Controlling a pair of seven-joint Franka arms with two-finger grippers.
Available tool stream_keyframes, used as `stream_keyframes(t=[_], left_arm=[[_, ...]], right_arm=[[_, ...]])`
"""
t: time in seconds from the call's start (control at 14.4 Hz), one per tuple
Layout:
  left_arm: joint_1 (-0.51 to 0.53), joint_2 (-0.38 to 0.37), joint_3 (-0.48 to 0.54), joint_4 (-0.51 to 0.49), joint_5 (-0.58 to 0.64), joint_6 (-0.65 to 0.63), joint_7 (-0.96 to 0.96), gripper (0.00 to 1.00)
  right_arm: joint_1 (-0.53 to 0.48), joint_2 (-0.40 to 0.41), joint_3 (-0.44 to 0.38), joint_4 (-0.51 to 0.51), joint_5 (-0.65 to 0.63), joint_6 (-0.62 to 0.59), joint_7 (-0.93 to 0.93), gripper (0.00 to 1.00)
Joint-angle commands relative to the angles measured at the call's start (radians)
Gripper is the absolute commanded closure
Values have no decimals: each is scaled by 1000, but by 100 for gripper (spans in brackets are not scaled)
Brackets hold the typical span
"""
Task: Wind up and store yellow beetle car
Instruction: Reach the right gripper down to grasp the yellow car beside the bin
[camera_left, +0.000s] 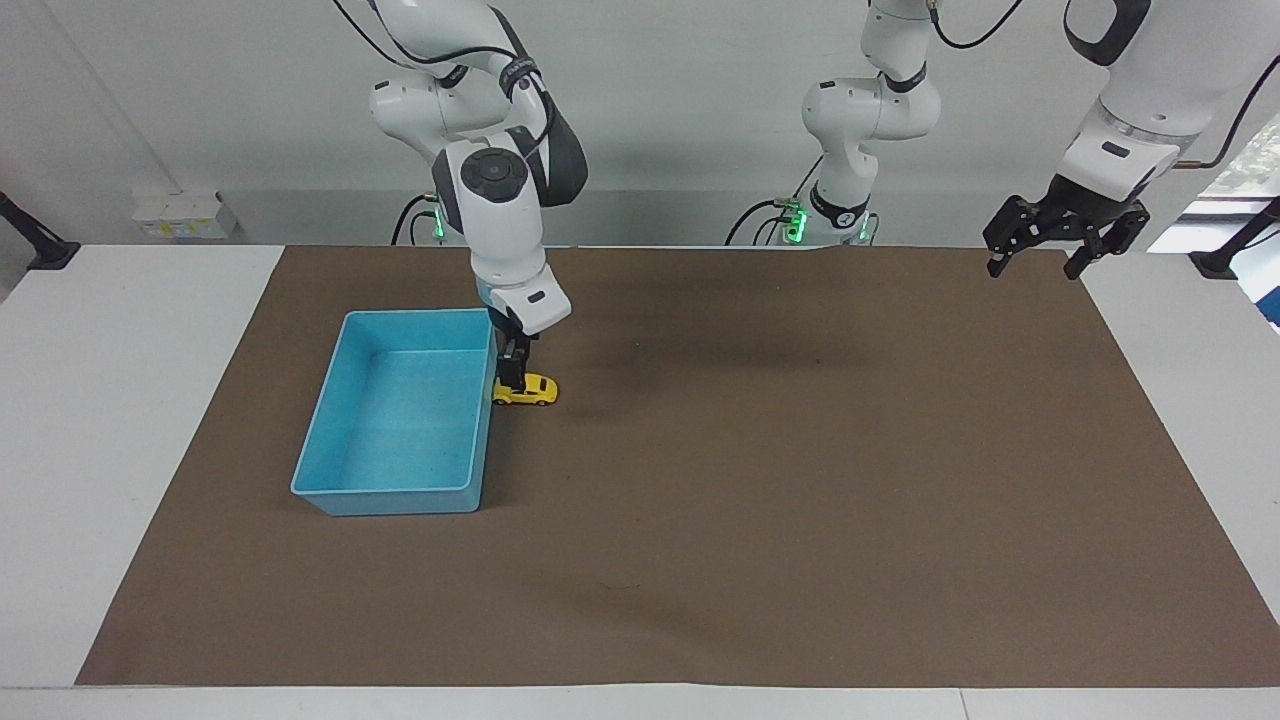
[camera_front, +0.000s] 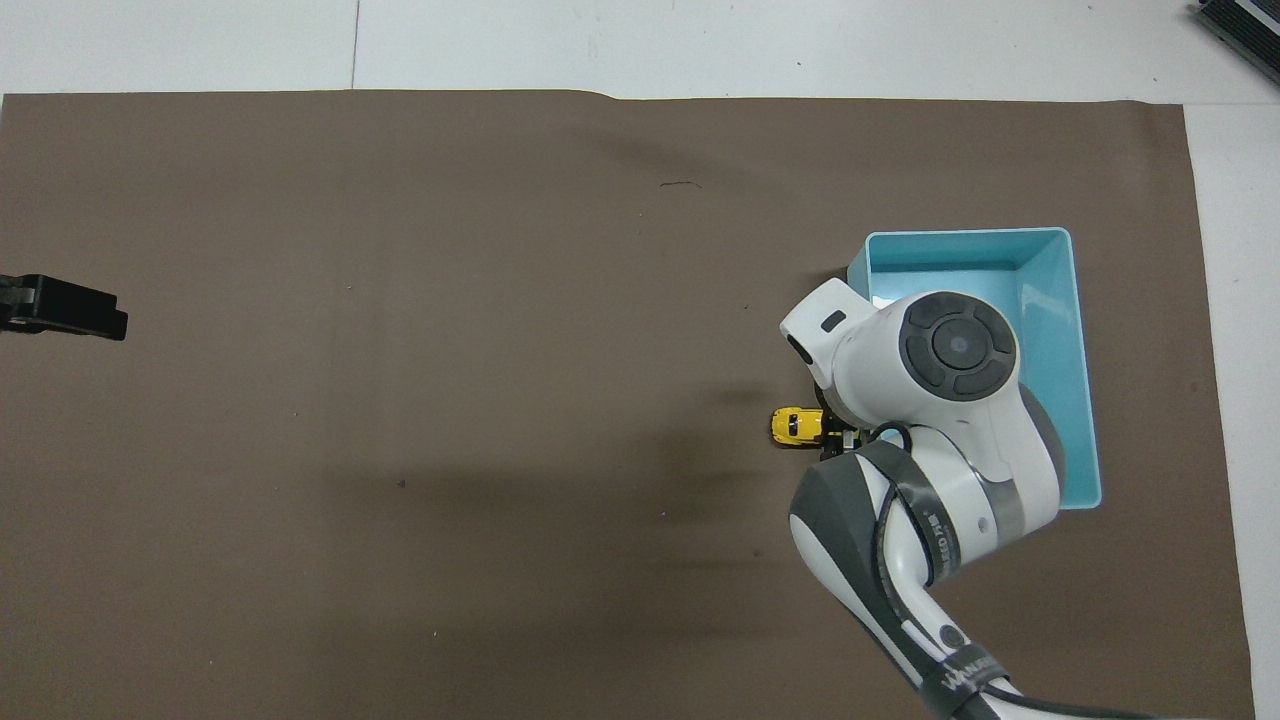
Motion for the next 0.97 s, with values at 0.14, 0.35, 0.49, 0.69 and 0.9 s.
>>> stream_keyframes(t=[0.14,0.35,0.49,0.69,0.9], left_arm=[[8,-28,-2,-32,-13,6,13,0],[8,-28,-2,-32,-13,6,13,0],[8,-28,-2,-32,-13,6,13,0],[8,-28,-2,-32,-13,6,13,0],[8,-28,-2,-32,-13,6,13,0]], right_arm=[[-23,-24,7,-94,-15,90,-40,0],[-24,-5,5,-97,-17,114,-41,5],[-24,7,7,-110,-17,139,-41,7],[-24,21,5,-122,-38,159,-44,18],[-24,26,5,-122,-47,156,-44,76]])
